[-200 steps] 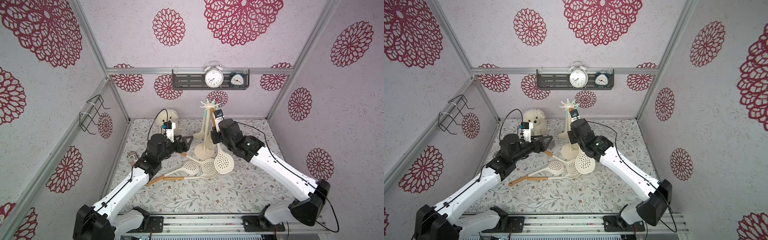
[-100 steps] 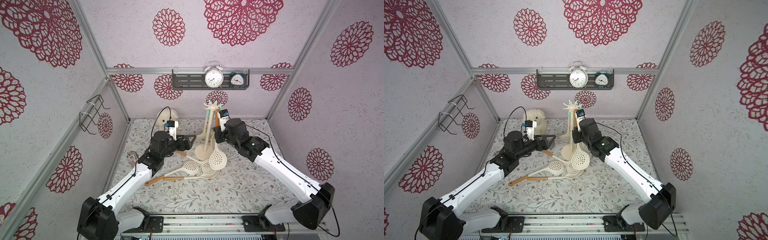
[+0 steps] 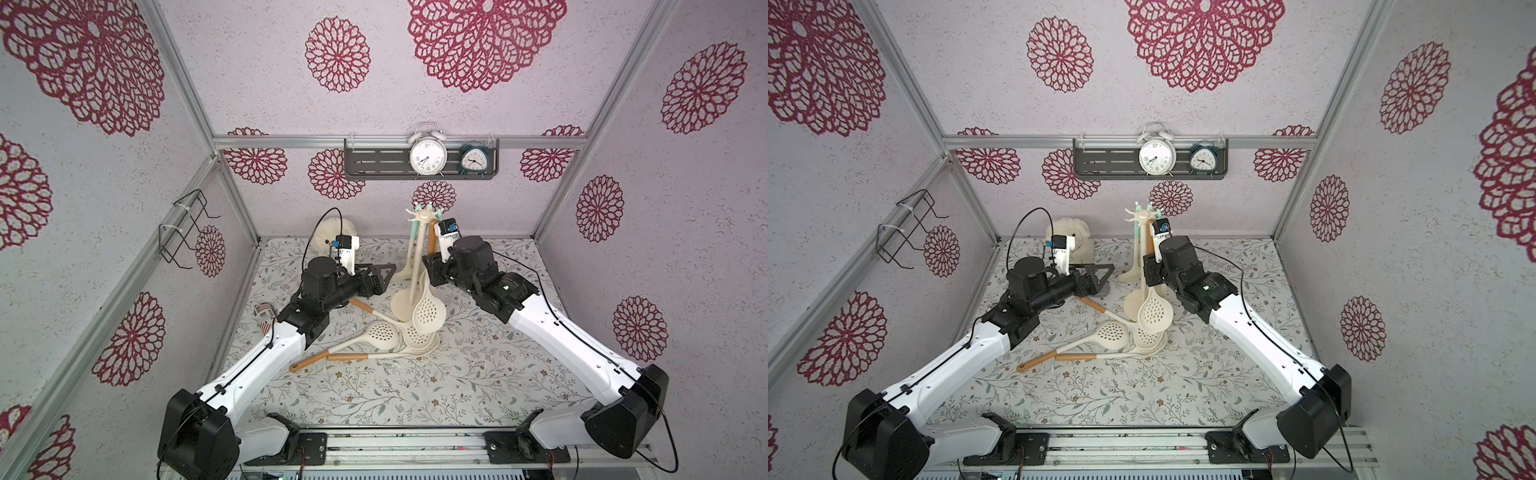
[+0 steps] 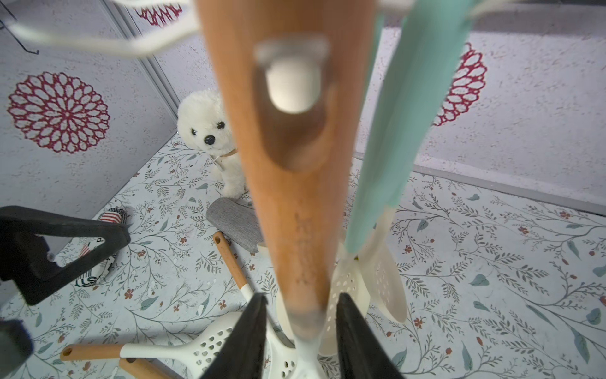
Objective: Hang the skimmer on the kitchen utensil rack
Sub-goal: Hang the skimmer on the rack.
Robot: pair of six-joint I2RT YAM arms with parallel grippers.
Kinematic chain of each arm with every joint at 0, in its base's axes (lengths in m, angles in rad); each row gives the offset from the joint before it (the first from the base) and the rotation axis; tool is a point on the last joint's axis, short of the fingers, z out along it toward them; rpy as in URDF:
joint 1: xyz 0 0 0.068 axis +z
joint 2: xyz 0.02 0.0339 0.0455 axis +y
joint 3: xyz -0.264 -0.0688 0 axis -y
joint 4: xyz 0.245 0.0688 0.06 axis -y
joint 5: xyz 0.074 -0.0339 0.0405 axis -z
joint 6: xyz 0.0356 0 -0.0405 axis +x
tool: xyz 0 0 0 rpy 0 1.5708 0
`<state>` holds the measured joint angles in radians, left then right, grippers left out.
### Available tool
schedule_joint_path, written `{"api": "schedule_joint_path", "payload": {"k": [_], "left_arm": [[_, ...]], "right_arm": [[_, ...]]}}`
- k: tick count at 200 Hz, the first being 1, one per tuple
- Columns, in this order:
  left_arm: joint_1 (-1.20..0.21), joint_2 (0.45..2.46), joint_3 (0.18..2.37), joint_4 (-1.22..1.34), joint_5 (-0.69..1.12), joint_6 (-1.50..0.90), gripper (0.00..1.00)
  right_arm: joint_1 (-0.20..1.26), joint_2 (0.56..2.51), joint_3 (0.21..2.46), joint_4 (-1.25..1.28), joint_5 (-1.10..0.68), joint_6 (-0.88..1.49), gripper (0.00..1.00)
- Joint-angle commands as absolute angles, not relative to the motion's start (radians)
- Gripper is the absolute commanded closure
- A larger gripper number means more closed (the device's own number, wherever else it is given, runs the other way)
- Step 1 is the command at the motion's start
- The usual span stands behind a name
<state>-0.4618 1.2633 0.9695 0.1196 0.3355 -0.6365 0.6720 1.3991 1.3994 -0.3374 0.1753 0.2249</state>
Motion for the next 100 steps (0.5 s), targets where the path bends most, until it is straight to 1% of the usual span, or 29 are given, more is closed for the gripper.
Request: {"api": "schedule_joint_path", "payload": {"k": [1,30,49,60,75,90,100], "left_arm": [[-0.460,1.258,0.962,0.148,0.343,-0.625,0.06],[-0.460,1.250,0.953,0.142,0.335,-0.622,0.05],[-0.460,1.241,0.954,0.107,0.314,-0.604,0.04],[-0.469,1.229,0.959,0.062,0.284,-0.574,0.04],[-0.494,1.213,0.977,-0.028,0.219,-0.519,0.07],[-0.521,1.203,0.995,-0.101,0.166,-0.474,0.08],[-0.531,1.197,1.000,-0.132,0.147,-0.458,0.09]], "right_arm": [[0.666,1.388,1.427,-0.309,0.163,0.234,0.51],[0.666,1.366,1.437,-0.298,0.141,0.231,0.41],[0.666,1.320,1.413,-0.252,0.096,0.220,0.34],[0.665,1.280,1.383,-0.216,0.077,0.218,0.32],[0.651,1.213,1.320,-0.167,0.068,0.238,0.33],[0.597,1.148,1.245,-0.127,0.018,0.299,0.41],[0.542,1.112,1.190,-0.104,-0.047,0.344,0.45]]}}
